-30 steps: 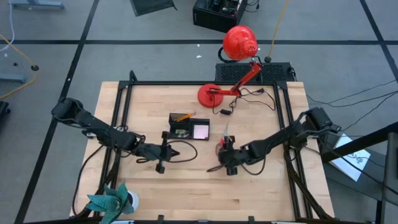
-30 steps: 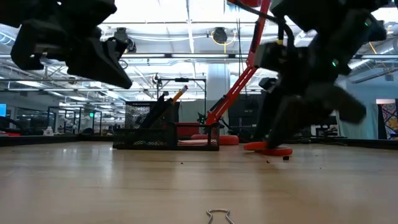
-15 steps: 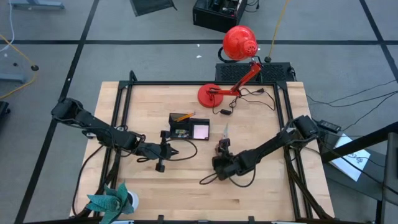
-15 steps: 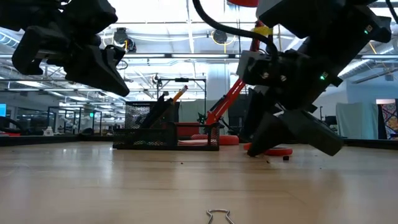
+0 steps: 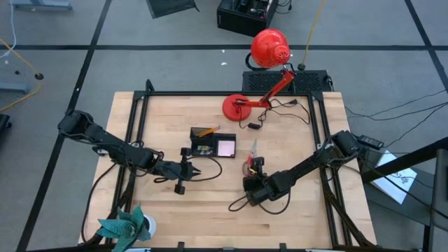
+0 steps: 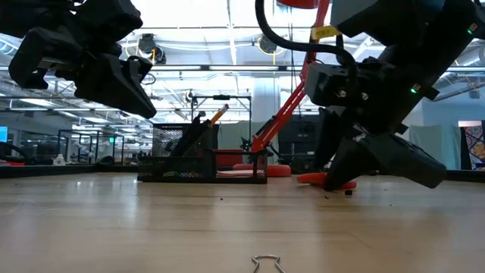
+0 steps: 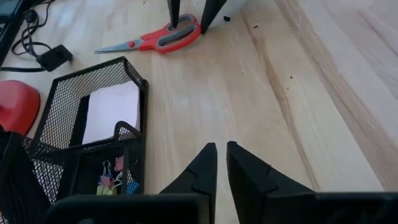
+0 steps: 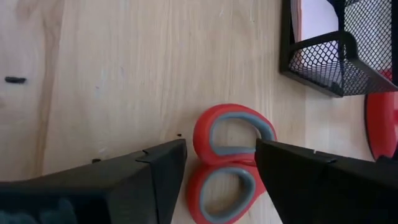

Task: Pick and place office supplies into organizer
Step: Put the red scissor into the mesh desk organizer

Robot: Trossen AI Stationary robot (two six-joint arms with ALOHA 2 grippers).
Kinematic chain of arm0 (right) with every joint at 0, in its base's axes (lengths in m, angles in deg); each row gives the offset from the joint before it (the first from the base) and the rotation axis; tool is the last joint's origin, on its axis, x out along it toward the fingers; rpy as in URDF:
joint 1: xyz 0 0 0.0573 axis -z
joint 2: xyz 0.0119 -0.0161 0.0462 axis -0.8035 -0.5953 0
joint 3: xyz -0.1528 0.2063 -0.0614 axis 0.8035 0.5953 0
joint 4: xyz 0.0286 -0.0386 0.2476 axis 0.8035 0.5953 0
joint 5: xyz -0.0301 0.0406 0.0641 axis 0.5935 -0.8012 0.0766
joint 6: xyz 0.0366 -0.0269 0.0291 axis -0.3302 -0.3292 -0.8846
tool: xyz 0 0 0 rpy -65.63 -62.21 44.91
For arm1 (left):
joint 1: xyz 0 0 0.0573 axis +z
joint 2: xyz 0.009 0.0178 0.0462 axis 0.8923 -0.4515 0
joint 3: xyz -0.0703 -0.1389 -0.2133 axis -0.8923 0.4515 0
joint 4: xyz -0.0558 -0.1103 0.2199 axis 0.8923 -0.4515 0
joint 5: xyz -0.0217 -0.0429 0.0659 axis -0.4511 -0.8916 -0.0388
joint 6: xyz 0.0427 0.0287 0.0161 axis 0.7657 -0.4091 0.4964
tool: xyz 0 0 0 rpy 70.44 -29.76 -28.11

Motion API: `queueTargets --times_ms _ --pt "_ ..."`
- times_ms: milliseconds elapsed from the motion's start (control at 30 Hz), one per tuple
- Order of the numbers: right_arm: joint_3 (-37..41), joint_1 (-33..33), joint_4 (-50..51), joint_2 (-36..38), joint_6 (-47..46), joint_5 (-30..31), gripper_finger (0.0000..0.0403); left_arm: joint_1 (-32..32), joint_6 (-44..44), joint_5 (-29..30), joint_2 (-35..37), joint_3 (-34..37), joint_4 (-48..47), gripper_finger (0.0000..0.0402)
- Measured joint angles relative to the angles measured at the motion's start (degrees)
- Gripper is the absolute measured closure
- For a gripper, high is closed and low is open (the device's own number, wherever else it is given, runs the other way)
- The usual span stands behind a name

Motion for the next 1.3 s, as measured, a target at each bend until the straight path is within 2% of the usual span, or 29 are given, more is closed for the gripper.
queueTargets --times_ms 267,467,600,833,1067,1300 --pt "0.39 2.14 -4.1 -0.09 1.04 -0.32 0.0219 0.0 -1.59 -0.13 0.0 0.0 -0.02 0.0353" --pt "1.59 2.52 -4.36 0.0 -0.62 -0.55 0.0244 0.0 -1.68 -0.14 0.0 0.0 -0.11 0.0353" --pt "1.66 2.57 -4.36 -0.01 -1.29 -1.33 0.028 0.0 -1.68 -0.13 0.0 0.0 -0.13 0.0353" --pt "1.73 2.59 -4.3 -0.11 -0.93 -1.11 0.0367 0.0 -1.68 -0.13 0.0 0.0 -0.11 0.0353" --pt "0.57 2.65 -3.77 -0.28 0.09 -0.15 0.037 0.0 -1.68 -0.11 0.0 0.0 -0.11 0.0353" --pt "-10.01 3.22 2.12 2.14 6.19 -0.82 0.0375 -0.15 -2.06 -0.11 0.0 0.0 -0.26 0.0353"
